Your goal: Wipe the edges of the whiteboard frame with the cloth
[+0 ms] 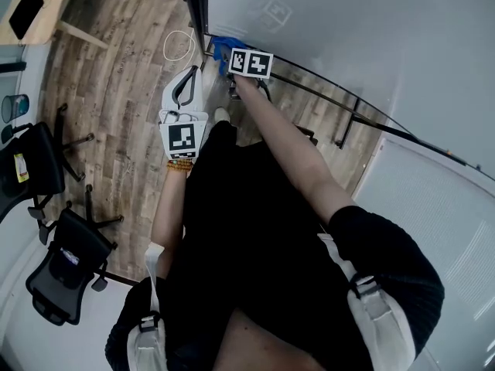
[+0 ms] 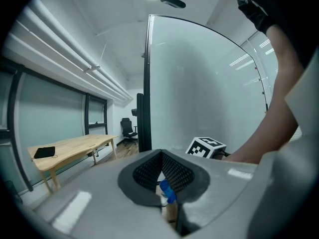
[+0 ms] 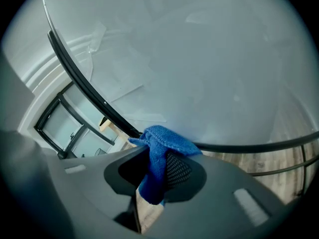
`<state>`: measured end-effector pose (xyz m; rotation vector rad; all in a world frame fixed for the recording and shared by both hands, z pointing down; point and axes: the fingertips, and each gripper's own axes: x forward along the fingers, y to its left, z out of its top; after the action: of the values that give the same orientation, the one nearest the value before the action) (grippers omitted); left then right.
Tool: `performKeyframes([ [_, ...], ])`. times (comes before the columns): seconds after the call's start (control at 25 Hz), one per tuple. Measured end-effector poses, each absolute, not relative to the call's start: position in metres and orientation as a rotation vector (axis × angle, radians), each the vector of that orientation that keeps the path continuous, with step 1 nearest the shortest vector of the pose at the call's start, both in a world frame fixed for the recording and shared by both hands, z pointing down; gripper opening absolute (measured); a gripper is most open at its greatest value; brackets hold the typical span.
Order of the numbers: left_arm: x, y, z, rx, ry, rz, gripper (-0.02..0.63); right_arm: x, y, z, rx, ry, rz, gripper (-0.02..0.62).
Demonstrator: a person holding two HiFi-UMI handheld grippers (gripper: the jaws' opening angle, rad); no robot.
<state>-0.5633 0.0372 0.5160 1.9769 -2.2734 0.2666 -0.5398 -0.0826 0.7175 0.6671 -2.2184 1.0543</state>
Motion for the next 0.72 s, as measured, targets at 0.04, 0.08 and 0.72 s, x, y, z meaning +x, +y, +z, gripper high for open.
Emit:
performKeyframes([
  [0.04,-0.564,0.039,0.516,1.975,-2.276,0.269,0.000,-0.542,-0.082,0.718,0.669,-2.216,1.063,0.107],
  [0.08,-0.564,0.040,0.516,1.972,-2.279,0.272,0.000,-0.544,-0.082,0.718,0.670,-2.213,1.073,0.107],
  [0.72,-0.546,0.052,0.519,1.994,-2.241,0.277,0.000,-0.549,-0.035,0.649,0.206,-2.571,0.871,0.110],
])
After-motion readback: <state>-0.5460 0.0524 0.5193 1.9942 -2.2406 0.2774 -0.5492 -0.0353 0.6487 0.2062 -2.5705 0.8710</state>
